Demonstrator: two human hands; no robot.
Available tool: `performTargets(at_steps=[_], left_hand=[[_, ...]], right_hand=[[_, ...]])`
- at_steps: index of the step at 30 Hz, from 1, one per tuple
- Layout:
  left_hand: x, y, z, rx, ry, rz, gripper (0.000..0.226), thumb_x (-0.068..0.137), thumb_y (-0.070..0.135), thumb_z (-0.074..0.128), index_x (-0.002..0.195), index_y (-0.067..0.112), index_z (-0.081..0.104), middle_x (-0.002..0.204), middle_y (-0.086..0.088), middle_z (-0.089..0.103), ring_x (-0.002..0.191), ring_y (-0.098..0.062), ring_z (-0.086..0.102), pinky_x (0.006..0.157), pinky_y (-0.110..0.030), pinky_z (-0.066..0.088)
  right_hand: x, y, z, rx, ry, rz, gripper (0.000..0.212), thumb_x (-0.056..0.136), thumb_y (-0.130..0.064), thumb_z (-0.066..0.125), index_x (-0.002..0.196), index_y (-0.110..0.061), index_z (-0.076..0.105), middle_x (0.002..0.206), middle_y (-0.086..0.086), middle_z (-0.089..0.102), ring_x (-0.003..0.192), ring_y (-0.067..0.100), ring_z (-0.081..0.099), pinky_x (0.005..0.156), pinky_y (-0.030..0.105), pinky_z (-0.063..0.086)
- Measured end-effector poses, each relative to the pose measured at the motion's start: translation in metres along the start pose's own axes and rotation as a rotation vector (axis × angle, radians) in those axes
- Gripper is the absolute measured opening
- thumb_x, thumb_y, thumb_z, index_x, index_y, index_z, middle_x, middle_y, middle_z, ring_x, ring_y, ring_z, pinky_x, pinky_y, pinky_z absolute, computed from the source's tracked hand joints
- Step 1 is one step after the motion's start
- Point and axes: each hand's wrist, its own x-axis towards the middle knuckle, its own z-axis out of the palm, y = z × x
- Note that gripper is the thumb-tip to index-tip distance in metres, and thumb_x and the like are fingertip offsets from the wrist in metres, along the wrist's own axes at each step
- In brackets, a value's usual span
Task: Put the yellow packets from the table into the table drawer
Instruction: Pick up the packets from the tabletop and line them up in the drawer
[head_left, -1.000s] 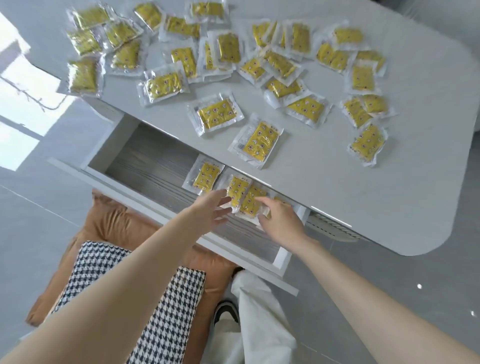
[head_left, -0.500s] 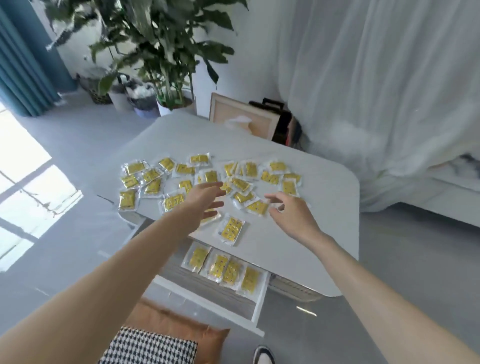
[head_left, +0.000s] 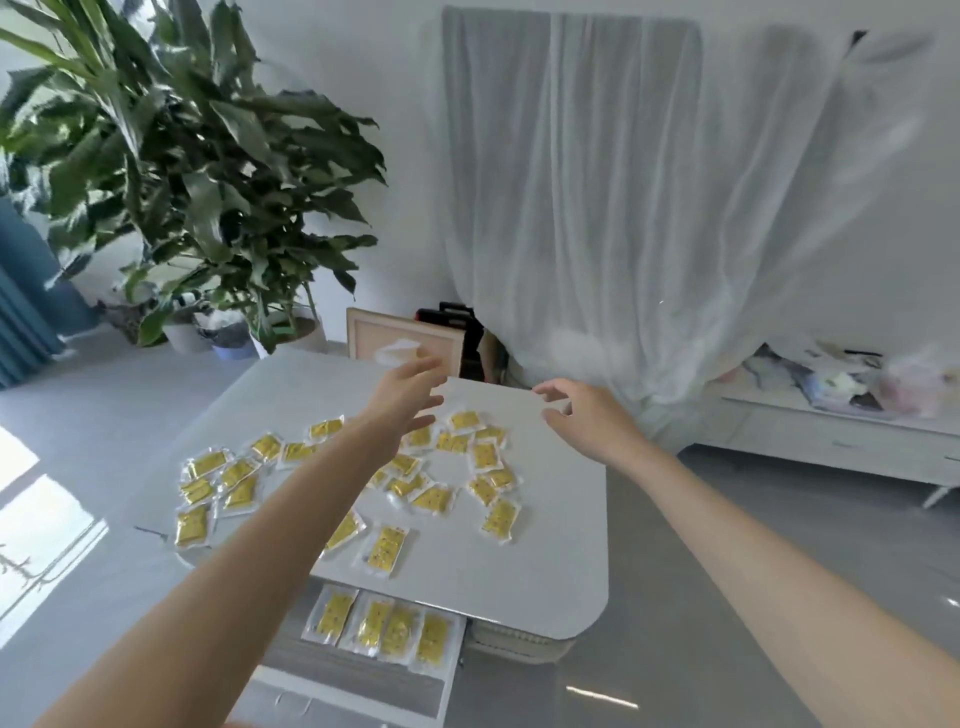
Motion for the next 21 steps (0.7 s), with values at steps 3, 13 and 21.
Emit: performTargets(at_steps=[3, 13, 21], left_hand=[[-0.005, 0.015, 0.042, 0.017, -0.001, 0.021, 0.043, 0.096, 0.023, 0.051, 0.139, 0.021, 0.046, 0.133, 0.000, 0.054, 0.117, -0.022, 0.055, 0.102, -0.038, 0.046], [-0.009, 0.043, 0.191, 0.035, 0.065, 0.061, 0.041, 0.098, 0.021, 0.047, 0.139, 0.022, 0.046, 0.137, -0.003, 0.052, 0.118, -0.021, 0.055, 0.096, -0.035, 0.047], [0.022, 0.074, 0.250, 0.053, 0.070, 0.102, 0.042, 0.095, 0.023, 0.051, 0.137, 0.021, 0.048, 0.135, -0.003, 0.053, 0.111, -0.020, 0.057, 0.096, -0.035, 0.047]], right_hand=[[-0.008, 0.023, -0.038, 0.003, -0.003, -0.029, 0.038, 0.090, -0.023, 0.054, 0.127, -0.027, 0.057, 0.127, -0.007, 0.061, 0.093, 0.009, 0.055, 0.091, 0.031, 0.047], [-0.020, 0.118, -0.166, 0.043, -0.026, -0.087, 0.038, 0.091, -0.022, 0.051, 0.129, -0.025, 0.055, 0.127, -0.006, 0.058, 0.104, 0.014, 0.057, 0.094, 0.032, 0.047], [0.020, 0.175, -0.214, 0.057, -0.051, -0.105, 0.039, 0.090, -0.025, 0.053, 0.129, -0.029, 0.054, 0.127, -0.010, 0.057, 0.101, 0.012, 0.055, 0.088, 0.034, 0.050]])
